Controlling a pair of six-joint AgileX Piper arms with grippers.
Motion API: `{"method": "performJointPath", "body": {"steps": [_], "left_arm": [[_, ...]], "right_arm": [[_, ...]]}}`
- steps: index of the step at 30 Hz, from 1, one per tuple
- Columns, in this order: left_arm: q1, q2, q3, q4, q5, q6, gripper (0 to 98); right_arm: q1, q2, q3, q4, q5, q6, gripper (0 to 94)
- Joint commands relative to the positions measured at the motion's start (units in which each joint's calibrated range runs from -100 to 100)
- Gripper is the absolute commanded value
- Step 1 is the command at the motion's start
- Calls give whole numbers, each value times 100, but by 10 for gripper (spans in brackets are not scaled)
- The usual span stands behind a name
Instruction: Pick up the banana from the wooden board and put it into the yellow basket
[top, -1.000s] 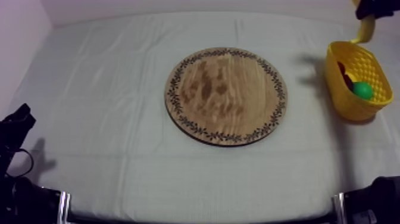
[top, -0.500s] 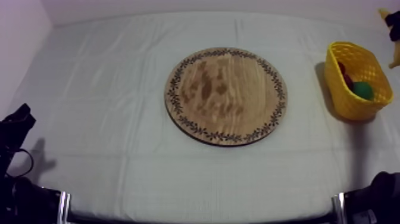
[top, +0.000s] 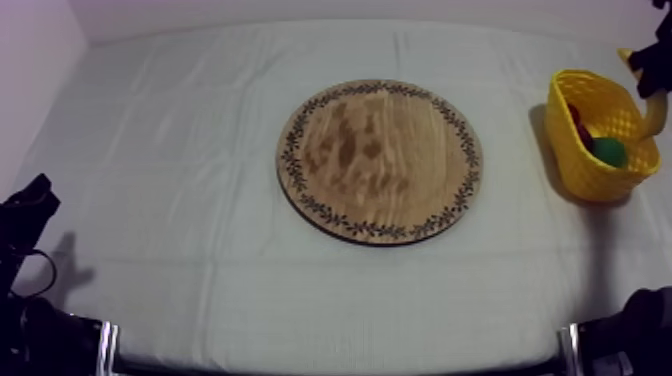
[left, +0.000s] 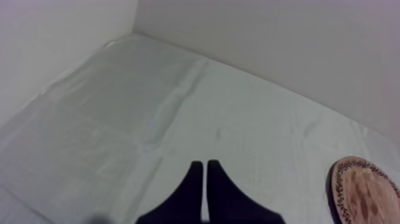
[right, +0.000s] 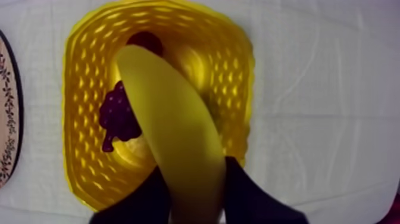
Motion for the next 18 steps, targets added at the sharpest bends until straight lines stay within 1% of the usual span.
{"method": "performJointPath", "body": {"steps": [1,8,15,18], "left_arm": [[-2,2,3,-1,-1,0,1],[-2,2,3,-1,-1,0,1],[-2,2,3,-1,-1,0,1],[-2,2,3,-1,-1,0,1]], "right_arm": [[-14,162,122,-4,-45,-42,143],[-79,801,290,-60,-324,-159,141],[-141,1349,224,-48,-585,-276,198],[-176,1506,135,-31,-652,-337,243]]}}
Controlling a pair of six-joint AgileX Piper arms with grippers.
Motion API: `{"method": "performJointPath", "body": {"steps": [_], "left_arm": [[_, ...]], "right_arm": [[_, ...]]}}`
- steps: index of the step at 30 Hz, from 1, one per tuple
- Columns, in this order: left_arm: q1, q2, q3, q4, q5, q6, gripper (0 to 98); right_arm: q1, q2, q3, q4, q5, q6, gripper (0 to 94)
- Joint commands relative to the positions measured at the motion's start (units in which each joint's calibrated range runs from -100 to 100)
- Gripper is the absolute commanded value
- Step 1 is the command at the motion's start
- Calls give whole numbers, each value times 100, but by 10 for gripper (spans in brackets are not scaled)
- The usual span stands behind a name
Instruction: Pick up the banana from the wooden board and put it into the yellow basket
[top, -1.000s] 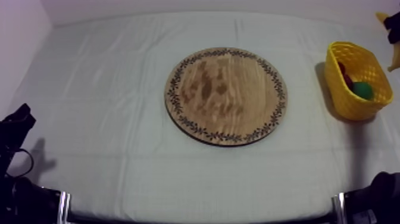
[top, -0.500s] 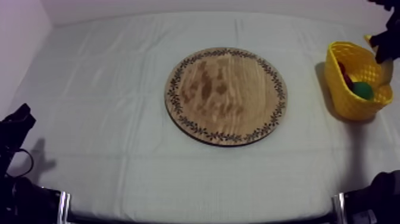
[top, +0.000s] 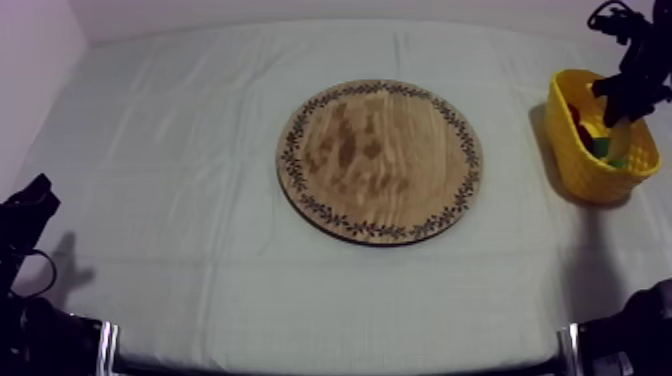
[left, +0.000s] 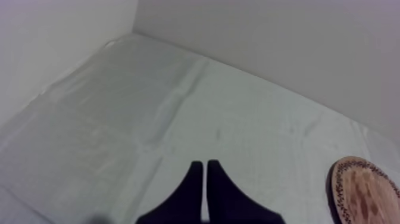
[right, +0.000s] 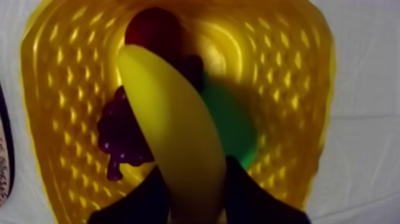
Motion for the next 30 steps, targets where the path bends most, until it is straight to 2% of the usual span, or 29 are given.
{"method": "performJointPath", "body": {"steps": [1,6,14,18,24,30], "left_arm": [[-2,2,3,-1,-1,0,1],[-2,2,3,-1,-1,0,1],[-2,2,3,-1,-1,2,1],[-2,2,3,-1,-1,2,1],[-2,2,3,-1,-1,1,1],[-2,2,3,-1,-1,2,1]], "right_arm": [[-13,84,-63,18,-16,-32,268],[-53,229,-269,45,-136,-159,428],[-39,307,-242,142,-133,-252,739],[-35,295,-224,169,-87,-284,834],[1,69,-326,49,50,-188,839],[68,-499,-251,-95,-56,-112,734]]}}
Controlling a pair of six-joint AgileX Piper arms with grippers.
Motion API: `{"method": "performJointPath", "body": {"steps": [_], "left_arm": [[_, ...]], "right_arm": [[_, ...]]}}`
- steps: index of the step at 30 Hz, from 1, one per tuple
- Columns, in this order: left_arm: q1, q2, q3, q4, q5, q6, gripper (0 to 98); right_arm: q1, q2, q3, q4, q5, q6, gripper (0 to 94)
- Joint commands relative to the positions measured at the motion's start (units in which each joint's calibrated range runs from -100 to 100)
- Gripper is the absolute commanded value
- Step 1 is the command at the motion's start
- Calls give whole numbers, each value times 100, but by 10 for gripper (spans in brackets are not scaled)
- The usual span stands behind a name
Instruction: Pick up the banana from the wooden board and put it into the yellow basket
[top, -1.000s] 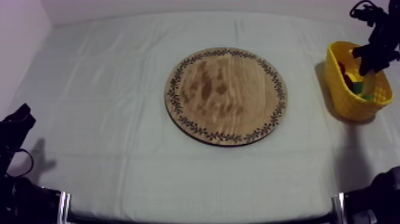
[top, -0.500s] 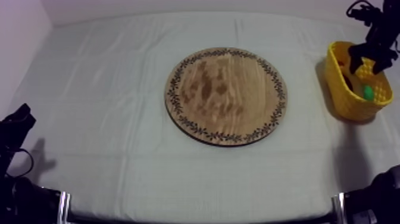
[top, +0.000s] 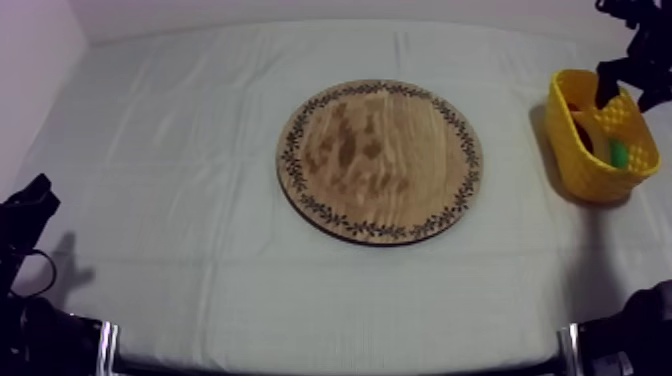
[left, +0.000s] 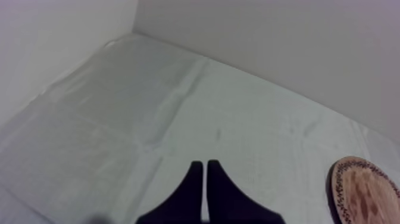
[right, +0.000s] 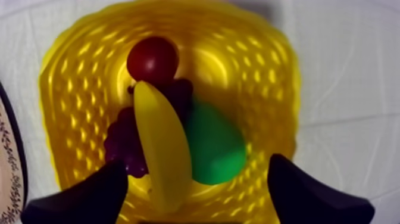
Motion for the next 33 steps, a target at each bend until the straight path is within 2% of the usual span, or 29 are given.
{"method": "performJointPath", "body": {"steps": [1,8,15,18,21,26,29,33], "left_arm": [[-2,2,3,-1,-1,3,1],[-2,2,3,-1,-1,0,1],[-2,2,3,-1,-1,0,1],[-2,2,3,-1,-1,0,1],[-2,2,3,-1,-1,0,1],[-2,2,3,-1,-1,0,1],[-2,2,3,-1,-1,0,1],[-2,2,3,-1,-1,0,1]], "right_arm": [[16,-273,111,-57,-103,32,712],[131,-1175,886,-348,-828,165,558],[132,-2079,1929,-646,-1911,273,426],[174,-2456,2449,-906,-2412,465,363],[228,-2837,2966,-1236,-2856,755,258],[285,-3402,3557,-1716,-3120,1214,98],[299,-3721,3829,-1957,-3182,1458,40],[362,-4232,4311,-2373,-3382,1908,12]]}}
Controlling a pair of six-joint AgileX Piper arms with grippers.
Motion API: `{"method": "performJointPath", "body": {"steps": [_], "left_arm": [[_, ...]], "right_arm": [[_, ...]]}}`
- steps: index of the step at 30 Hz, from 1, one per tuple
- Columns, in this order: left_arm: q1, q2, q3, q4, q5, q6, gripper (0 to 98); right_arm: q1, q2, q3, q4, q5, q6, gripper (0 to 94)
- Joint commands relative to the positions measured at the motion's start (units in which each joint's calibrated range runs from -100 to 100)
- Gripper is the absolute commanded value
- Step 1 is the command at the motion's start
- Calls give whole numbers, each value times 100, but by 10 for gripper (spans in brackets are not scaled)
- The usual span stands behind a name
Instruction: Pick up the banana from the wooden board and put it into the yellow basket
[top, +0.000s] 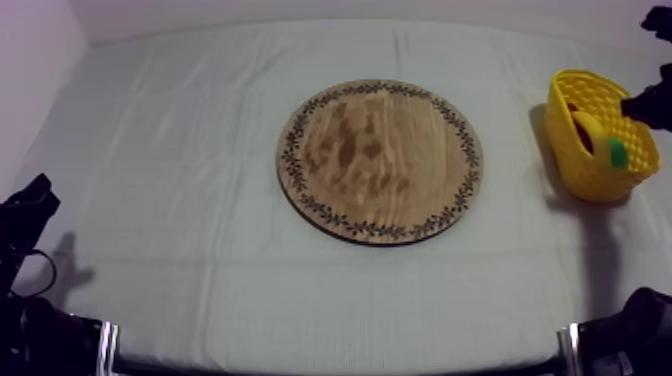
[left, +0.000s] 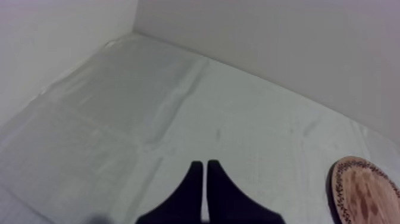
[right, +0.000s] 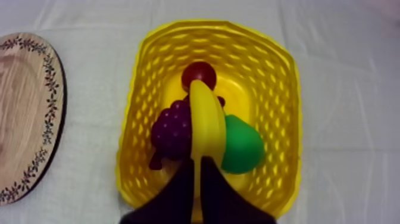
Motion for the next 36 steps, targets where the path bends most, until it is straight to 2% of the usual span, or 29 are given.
{"method": "performJointPath", "body": {"steps": [1,6,11,16,19,23,26,29,33,36], "left_arm": [[-2,2,3,-1,-1,0,1],[-2,2,3,-1,-1,0,1],[-2,2,3,-1,-1,2,1],[-2,2,3,-1,-1,3,1],[-2,2,3,-1,-1,1,1],[-2,2,3,-1,-1,0,1],[-2,2,3,-1,-1,2,1],[-2,2,3,-1,-1,1,1],[-2,2,3,-1,-1,2,1],[-2,2,3,-1,-1,3,1]], "right_arm": [[28,-363,340,-309,-72,434,9],[122,-1178,1066,-756,-199,978,4],[206,-2098,1982,-1065,-496,1235,3],[236,-3146,2833,-1295,-717,1379,3],[166,-3712,3239,-1336,-803,1299,3],[33,-4304,3471,-1069,-714,881,3],[-68,-4701,3527,-765,-436,501,3],[-170,-5132,3541,-343,-61,-30,3],[-432,-5656,3681,364,180,-820,3],[-670,-6017,3753,693,245,-1199,3]]}}
